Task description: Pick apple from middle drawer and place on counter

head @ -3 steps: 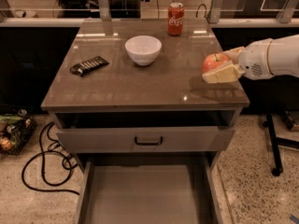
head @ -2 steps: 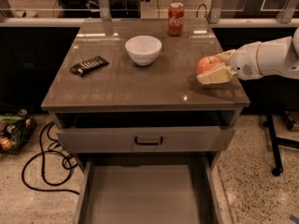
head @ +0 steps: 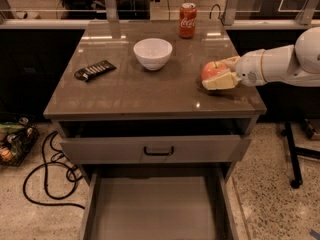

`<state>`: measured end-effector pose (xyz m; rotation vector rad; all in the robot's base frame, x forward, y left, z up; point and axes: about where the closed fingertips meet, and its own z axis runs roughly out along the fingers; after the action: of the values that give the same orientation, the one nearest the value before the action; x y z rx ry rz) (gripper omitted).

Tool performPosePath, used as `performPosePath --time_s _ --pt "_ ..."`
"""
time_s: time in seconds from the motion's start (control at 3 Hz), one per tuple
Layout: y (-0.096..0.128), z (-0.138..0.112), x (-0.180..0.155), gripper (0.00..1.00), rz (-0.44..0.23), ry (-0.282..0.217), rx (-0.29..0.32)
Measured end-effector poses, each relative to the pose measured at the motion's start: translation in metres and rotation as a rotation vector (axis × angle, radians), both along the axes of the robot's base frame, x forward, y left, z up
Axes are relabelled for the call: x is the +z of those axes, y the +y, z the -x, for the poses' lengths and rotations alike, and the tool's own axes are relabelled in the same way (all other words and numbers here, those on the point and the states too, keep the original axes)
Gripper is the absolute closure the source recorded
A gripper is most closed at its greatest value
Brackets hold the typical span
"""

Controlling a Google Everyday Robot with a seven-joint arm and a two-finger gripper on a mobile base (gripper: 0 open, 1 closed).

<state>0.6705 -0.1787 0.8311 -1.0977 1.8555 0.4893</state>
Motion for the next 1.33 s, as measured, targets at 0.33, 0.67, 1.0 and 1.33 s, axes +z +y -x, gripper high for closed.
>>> performPosePath --time_s 0.33,0.67,1.0,1.33 --pt "0.0004 -0.0004 0.0012 1.0 -0.001 0.0 0.002" --pt "0.0021 -0.0007 0.0009 0.75 -0.002 0.001 0.004" --pt "0.0022 -0.0007 0.0015 0.43 -0.002 0.001 0.004" --pt "0.0023 -0.0007 0.0015 0.2 -0.002 0.001 0.005"
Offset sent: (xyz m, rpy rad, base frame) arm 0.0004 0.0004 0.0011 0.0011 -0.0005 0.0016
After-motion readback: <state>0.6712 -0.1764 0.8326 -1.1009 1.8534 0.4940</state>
